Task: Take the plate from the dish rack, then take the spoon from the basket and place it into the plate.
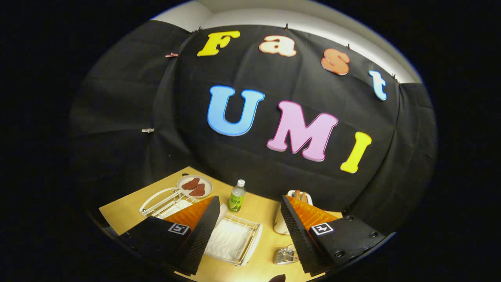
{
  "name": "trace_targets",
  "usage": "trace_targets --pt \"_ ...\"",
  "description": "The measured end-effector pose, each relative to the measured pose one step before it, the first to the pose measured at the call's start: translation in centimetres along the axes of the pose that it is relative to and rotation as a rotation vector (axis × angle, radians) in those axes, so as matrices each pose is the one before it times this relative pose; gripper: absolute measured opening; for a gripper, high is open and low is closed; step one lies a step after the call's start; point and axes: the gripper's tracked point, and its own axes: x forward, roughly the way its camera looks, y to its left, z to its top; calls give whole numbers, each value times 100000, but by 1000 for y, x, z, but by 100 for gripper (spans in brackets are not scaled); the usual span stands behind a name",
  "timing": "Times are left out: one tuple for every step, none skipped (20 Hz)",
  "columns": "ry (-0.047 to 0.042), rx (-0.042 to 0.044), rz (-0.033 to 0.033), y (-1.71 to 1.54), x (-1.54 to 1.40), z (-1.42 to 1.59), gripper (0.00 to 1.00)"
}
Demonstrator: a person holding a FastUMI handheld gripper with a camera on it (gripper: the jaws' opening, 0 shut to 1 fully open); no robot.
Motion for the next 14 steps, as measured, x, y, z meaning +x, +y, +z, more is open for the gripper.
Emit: trace_targets --pt "5092 1335 1367 798 1426 -961 96" --pt "4742 1244 727 712 1336 -937 95" --pt "3697 1279 454 712 1329 -905 96" --pt "3331 1191 -101 502 1312 -542 95" --pt "3244 978 -253 481 1304 -602 95" --pt "3492 1268 97 545 1207 -582 95" --pt "2738 1712 -90 558 1296 -347 95" --pt "2390 1442 -660 389 1215 -228 95" --pt "2360 969 -714 400 1227 -250 95" --pt "2808 1133 -622 429 1290 -411 95" --pt "3014 1303 -326 496 1136 -605 95" --pt "3294 1321 -858 361 1003 -534 93" --pt "2585 1116 -1323 132 971 -648 92" --pt "2393 281 -2131 -79 896 -521 90"
